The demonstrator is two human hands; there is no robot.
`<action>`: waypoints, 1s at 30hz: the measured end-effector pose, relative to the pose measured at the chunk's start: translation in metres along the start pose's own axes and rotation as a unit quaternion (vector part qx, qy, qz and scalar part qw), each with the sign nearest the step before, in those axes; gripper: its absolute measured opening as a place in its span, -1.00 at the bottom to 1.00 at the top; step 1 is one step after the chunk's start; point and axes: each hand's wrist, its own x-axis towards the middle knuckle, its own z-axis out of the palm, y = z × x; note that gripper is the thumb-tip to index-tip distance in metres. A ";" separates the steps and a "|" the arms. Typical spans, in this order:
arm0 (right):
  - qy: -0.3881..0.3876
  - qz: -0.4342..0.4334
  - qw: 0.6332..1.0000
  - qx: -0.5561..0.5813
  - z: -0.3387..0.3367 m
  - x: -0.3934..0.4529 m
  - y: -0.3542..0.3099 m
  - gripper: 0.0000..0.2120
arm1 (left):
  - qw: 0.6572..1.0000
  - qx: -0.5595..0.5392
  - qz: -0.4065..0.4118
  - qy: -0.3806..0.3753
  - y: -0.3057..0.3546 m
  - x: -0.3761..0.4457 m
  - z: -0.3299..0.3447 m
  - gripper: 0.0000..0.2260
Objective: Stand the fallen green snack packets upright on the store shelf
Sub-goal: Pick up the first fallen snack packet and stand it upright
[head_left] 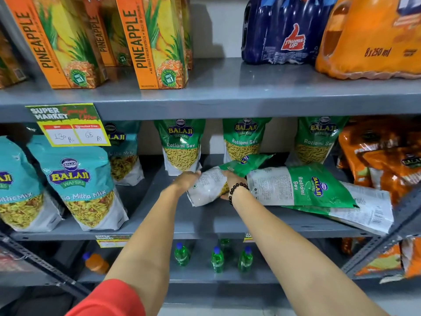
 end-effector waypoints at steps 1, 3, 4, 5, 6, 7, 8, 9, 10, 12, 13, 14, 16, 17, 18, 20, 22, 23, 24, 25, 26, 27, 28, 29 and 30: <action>0.003 -0.001 1.000 -0.011 0.000 0.002 -0.001 -0.72 | 1.000 -0.007 0.007 0.011 -0.001 0.002 0.001 -0.66; 0.011 0.005 1.000 -0.028 0.000 0.007 0.000 -0.89 | 0.999 -0.036 0.020 0.031 -0.004 0.003 0.000 -0.82; 0.015 0.010 0.999 -0.033 -0.001 0.007 0.001 -0.92 | 0.998 -0.049 0.019 0.041 -0.005 0.003 -0.001 -0.85; 0.021 0.013 0.999 -0.040 -0.001 0.006 0.003 -0.92 | 0.997 -0.058 0.014 0.050 -0.008 0.001 -0.001 -0.86; 0.026 0.013 0.999 -0.042 -0.003 0.006 0.005 -0.89 | 0.996 -0.061 0.007 0.061 -0.010 0.000 -0.002 -0.84; 0.034 0.009 0.998 -0.042 -0.004 0.004 0.007 -0.83 | 0.995 -0.063 -0.001 0.073 -0.012 -0.003 -0.004 -0.81; 0.040 -0.002 0.999 -0.036 -0.005 0.001 0.009 -0.76 | 0.994 -0.066 -0.009 0.084 -0.013 -0.006 -0.005 -0.79; 0.047 -0.022 0.998 -0.025 -0.006 -0.004 0.012 -0.72 | 0.993 -0.073 -0.013 0.092 -0.015 -0.008 -0.007 -0.75; 0.051 -0.047 0.997 -0.016 -0.006 -0.007 0.015 -0.73 | 0.992 -0.079 -0.021 0.099 -0.018 -0.007 -0.009 -0.65; 0.053 -0.103 0.993 -0.009 -0.008 -0.014 0.019 -0.77 | 0.990 -0.074 -0.041 0.117 -0.022 -0.006 -0.014 -0.48; 0.046 -0.132 0.990 -0.015 -0.008 -0.017 0.019 -0.73 | 0.989 -0.075 -0.046 0.123 -0.024 -0.005 -0.016 -0.45; 0.030 -0.160 0.986 -0.031 -0.007 -0.019 0.017 -0.65 | 0.987 -0.087 -0.051 0.124 -0.024 -0.005 -0.016 -0.45; -0.016 -0.204 0.976 -0.069 -0.001 -0.020 0.011 -0.49 | 0.980 -0.157 -0.056 0.111 -0.024 -0.004 -0.017 -0.48; -0.035 -0.213 0.973 -0.081 0.003 -0.020 0.008 -0.43 | 0.967 -0.228 -0.057 0.096 -0.025 -0.004 -0.016 -0.53; -0.050 -0.214 0.971 -0.090 0.007 -0.019 0.004 -0.39 | 0.948 -0.303 -0.061 0.080 -0.027 -0.006 -0.017 -0.57; -0.077 -0.212 0.968 -0.110 0.015 -0.016 0.000 -0.41 | 0.911 -0.402 -0.062 0.066 -0.036 -0.008 -0.023 -0.58; -0.105 -0.216 0.963 -0.124 0.024 -0.011 -0.003 -0.50 | 0.890 -0.446 -0.048 0.076 -0.044 -0.008 -0.031 -0.59; -0.118 -0.217 0.962 -0.118 0.030 -0.010 -0.004 -0.53 | 0.880 -0.464 -0.038 0.093 -0.046 -0.008 -0.035 -0.60; -0.130 -0.214 0.963 -0.101 0.035 -0.007 -0.004 -0.57 | 0.870 -0.480 -0.027 0.111 -0.047 -0.007 -0.038 -0.60; -0.138 -0.213 0.964 -0.083 0.039 -0.004 -0.003 -0.64 | 0.861 -0.493 -0.016 0.124 -0.049 -0.005 -0.041 -0.58; -0.145 -0.214 0.964 -0.067 0.045 0.000 -0.001 -0.73 | 0.855 -0.502 -0.011 0.131 -0.050 -0.004 -0.043 -0.54; -0.148 -0.213 0.964 -0.057 0.050 0.002 0.002 -0.79 | 0.854 -0.502 -0.012 0.138 -0.053 -0.003 -0.045 -0.51; -0.141 -0.215 0.965 -0.048 0.055 0.006 0.006 -0.83 | 0.859 -0.491 -0.017 0.144 -0.057 -0.003 -0.048 -0.49; -0.109 -0.211 0.970 -0.053 0.058 0.008 0.009 -0.81 | 0.868 -0.474 -0.021 0.147 -0.060 -0.003 -0.050 -0.46; -0.058 -0.202 0.976 -0.065 0.061 0.012 0.014 -0.72 | 0.878 -0.454 -0.025 0.149 -0.063 -0.003 -0.053 -0.43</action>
